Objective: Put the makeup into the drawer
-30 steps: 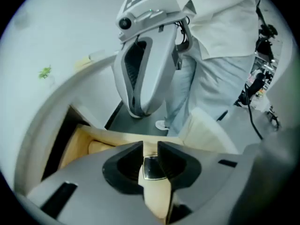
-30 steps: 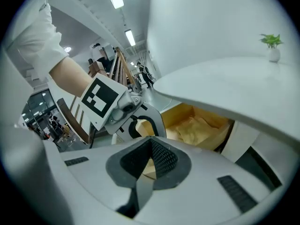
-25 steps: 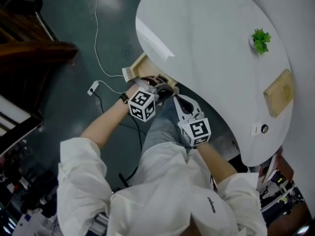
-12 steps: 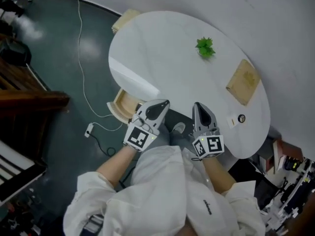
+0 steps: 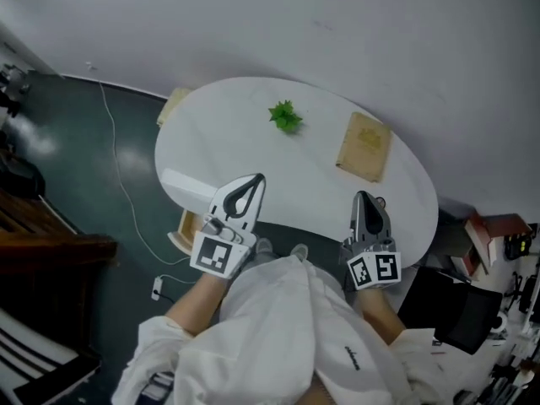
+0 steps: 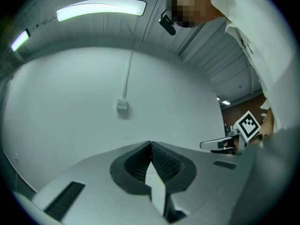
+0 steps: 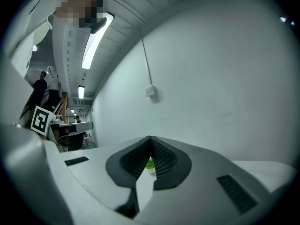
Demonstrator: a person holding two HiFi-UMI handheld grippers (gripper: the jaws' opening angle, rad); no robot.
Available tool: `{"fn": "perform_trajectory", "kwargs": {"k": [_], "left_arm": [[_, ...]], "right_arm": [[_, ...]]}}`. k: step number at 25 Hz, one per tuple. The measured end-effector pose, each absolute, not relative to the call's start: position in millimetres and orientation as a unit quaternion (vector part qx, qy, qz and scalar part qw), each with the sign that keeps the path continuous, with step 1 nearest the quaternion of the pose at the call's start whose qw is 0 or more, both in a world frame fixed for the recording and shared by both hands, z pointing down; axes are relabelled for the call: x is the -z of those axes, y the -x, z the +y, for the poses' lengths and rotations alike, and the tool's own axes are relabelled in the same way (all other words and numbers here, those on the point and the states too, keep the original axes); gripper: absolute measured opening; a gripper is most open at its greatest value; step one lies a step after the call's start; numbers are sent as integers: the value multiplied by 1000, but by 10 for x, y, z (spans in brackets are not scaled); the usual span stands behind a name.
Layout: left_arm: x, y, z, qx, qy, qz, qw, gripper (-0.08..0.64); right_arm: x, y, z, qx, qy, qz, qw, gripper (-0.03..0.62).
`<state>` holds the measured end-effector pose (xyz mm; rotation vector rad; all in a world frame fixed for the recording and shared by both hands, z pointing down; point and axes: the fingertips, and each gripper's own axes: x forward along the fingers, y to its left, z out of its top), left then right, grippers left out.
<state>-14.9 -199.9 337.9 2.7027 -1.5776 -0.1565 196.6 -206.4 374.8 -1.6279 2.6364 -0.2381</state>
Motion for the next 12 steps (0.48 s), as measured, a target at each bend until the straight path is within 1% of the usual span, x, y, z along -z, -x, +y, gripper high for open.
{"fn": "perform_trajectory", "kwargs": {"k": [7, 12], "left_arm": [[-3108, 23, -1990, 54, -858, -510, -20, 26], [-3080, -112, -2009, 52, -862, -503, -34, 26]], "right_arm": [[-3450, -2703, -1895, 38, 579, 814, 32, 17], [-3486, -2998, -1821, 42, 606, 793, 41, 17]]}}
